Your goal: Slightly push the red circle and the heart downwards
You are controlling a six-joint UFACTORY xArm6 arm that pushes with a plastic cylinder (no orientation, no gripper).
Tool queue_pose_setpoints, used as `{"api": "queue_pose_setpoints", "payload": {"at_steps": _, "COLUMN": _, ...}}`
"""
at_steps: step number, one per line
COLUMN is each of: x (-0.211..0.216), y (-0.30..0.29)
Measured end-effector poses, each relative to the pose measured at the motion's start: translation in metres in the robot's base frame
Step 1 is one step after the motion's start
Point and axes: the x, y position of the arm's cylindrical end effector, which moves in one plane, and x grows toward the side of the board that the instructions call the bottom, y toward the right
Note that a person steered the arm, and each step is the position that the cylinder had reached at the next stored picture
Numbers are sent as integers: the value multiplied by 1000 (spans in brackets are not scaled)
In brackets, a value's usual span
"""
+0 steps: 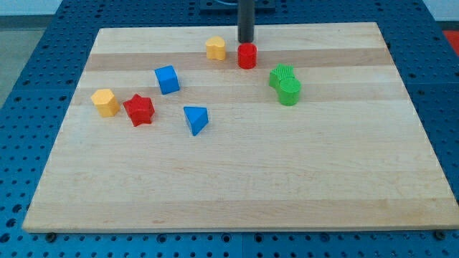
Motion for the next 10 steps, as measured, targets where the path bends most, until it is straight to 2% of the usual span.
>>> {"api": "queue_pose_setpoints", "payload": {"at_steps": 2, "x": 6, "y": -48}}
{"api": "queue_pose_setpoints", "payload": {"at_steps": 4, "x": 25, "y": -62}}
{"api": "queue_pose_setpoints", "payload": {"at_steps": 8, "x": 42, "y": -3}}
{"api": "queue_pose_setpoints", "payload": {"at_steps": 10, "x": 47, "y": 6}}
